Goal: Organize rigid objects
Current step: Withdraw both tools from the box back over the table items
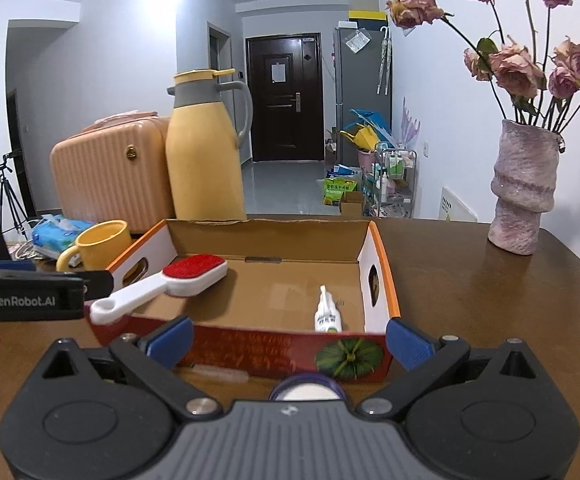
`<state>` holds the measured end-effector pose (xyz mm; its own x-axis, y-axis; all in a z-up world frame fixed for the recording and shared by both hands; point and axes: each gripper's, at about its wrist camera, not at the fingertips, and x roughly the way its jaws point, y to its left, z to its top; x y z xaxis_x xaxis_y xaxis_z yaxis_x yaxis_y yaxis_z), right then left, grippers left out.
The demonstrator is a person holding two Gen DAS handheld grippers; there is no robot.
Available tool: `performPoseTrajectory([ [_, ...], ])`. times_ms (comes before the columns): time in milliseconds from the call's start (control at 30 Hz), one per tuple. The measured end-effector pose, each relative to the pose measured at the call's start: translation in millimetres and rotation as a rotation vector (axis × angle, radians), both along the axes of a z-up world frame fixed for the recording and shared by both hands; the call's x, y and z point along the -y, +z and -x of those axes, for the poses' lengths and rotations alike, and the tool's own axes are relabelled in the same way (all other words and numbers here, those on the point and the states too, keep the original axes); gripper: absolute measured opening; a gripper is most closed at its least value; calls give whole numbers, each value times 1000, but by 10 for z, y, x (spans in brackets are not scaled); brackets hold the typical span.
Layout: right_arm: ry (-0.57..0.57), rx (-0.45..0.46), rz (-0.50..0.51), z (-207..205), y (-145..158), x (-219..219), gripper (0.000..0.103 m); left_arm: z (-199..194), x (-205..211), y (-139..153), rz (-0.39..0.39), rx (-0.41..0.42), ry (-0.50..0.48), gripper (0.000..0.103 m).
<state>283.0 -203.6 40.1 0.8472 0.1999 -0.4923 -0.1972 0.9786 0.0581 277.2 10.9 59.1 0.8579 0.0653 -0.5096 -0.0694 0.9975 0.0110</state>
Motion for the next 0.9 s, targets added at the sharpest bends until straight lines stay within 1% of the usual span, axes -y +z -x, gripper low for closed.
performPoseTrajectory([
  [433, 12, -3, -2, 624, -79, 87, 103, 555, 33, -100, -5, -20, -27, 103],
  [900, 29, -50, 23, 1123, -298, 168, 103, 984, 159, -337, 0, -72, -61, 103],
])
